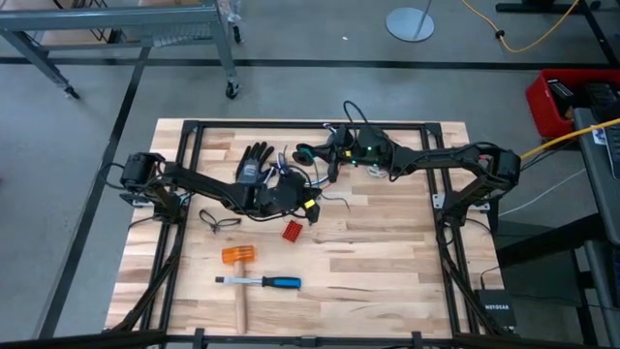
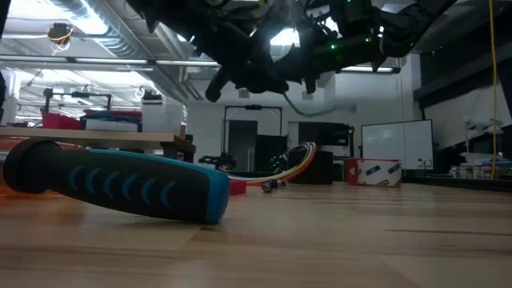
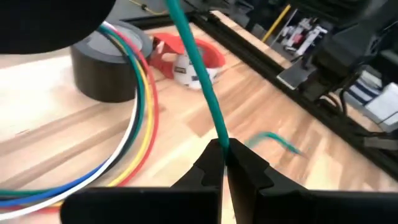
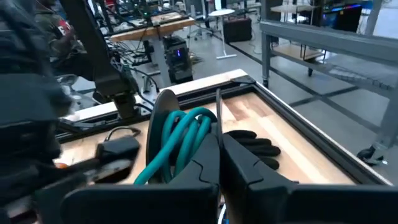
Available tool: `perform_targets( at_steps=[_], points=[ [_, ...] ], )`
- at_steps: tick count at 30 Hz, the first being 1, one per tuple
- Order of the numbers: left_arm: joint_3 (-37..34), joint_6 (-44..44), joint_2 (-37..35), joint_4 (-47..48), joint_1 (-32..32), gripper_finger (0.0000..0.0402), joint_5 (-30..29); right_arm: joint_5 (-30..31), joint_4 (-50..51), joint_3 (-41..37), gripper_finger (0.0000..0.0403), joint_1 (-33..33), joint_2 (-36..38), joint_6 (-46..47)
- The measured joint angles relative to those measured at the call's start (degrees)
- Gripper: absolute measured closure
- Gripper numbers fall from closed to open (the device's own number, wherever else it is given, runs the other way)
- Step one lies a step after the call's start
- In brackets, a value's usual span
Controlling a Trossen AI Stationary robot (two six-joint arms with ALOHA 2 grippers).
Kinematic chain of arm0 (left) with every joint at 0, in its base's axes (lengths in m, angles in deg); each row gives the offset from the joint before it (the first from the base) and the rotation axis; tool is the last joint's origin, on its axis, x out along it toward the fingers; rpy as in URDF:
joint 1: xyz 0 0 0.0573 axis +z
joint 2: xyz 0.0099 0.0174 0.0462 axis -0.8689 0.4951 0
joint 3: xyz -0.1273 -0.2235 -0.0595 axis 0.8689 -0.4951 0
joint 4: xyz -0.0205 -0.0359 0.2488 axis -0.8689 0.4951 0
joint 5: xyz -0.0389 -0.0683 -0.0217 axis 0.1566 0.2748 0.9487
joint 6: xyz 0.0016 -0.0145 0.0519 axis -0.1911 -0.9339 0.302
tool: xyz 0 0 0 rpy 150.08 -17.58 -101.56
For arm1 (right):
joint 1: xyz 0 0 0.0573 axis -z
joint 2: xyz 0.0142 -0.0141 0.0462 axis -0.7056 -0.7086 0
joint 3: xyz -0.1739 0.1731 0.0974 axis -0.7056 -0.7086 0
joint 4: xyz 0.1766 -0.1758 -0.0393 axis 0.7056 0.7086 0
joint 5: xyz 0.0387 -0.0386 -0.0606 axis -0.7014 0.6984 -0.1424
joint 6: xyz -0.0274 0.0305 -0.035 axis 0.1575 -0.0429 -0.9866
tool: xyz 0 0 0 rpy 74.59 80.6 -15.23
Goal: Coil cords
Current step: Coil the green wire into the black spool
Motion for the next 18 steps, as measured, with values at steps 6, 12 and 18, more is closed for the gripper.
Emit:
perform_targets(
  at_steps=[6,12,18],
  points=[
    [0.04,0.39,-0.04,2.28,-0.67,0.0401,-1.76,-5.36,-2.43,-0.02,0.0402,0.04,0.0,2.3],
    [0.04,2.51,-0.04,8.98,-1.76,0.0401,-4.3,-14.92,-2.71,0.52,0.0402,1.8,0.0,5.37],
    [0.04,3.14,-0.04,14.3,-3.55,0.0401,-11.0,-29.55,-0.57,0.64,0.0402,6.0,0.0,6.9]
  ],
)
